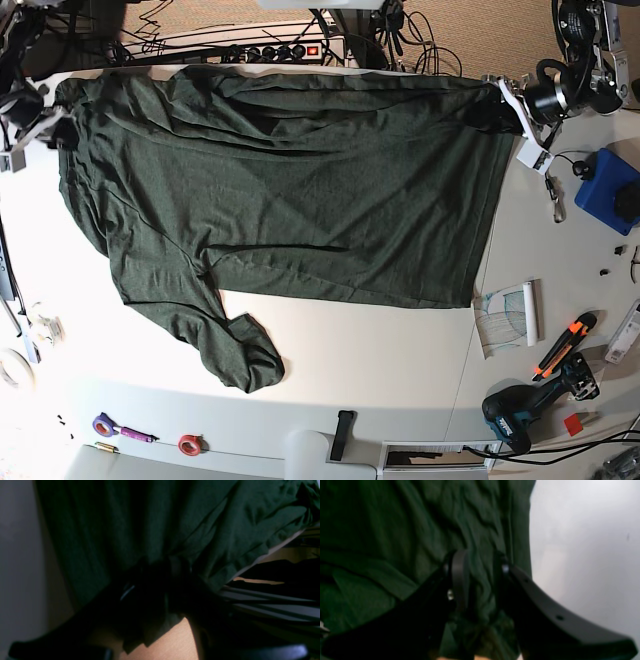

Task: Layout the t-shirt on the table in an organized manner, then fold the t-shirt properly
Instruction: 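Pull the collar edge apart with both grippers to smooth the shirt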

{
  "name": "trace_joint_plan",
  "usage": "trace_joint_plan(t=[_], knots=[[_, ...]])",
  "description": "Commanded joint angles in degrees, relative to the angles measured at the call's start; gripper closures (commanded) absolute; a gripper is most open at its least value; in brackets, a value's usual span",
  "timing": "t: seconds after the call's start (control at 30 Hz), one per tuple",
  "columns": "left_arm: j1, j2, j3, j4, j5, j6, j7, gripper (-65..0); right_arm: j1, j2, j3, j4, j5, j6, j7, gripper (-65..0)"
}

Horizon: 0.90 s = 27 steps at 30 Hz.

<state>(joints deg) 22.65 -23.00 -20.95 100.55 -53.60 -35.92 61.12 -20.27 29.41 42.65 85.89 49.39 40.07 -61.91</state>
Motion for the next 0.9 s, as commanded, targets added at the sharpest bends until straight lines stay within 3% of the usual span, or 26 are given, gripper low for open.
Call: trace_joint_plan(t=[0.0,0.27,0.47,0.87], knots=[[-0.94,-0.66,-0.24,1.27,-1.22,-0.22,-0.7,-14.9,0.76,1.6,0.66,0.74,0.74,-0.07,1.05,-16.9],[-4.22,-0.66,-0.24,1.31,-0.02,-0.15,-1.14,-14.9,5.25,1.6,0.66,0.74,0.74,-0.07,1.09,-16.8],[-7.23,-0.66,-0.24,1.31,-0.02,-0.17,-5.66,-14.9,7.8,1.7,0.63,0.74,0.76,-0.07,1.55,-16.8],[-10.4,-0.66,-0.24,1.31,0.0,-0.17,-6.78,-14.9,9.64,1.7,0.63,0.74,0.74,-0.07,1.77,-16.8]])
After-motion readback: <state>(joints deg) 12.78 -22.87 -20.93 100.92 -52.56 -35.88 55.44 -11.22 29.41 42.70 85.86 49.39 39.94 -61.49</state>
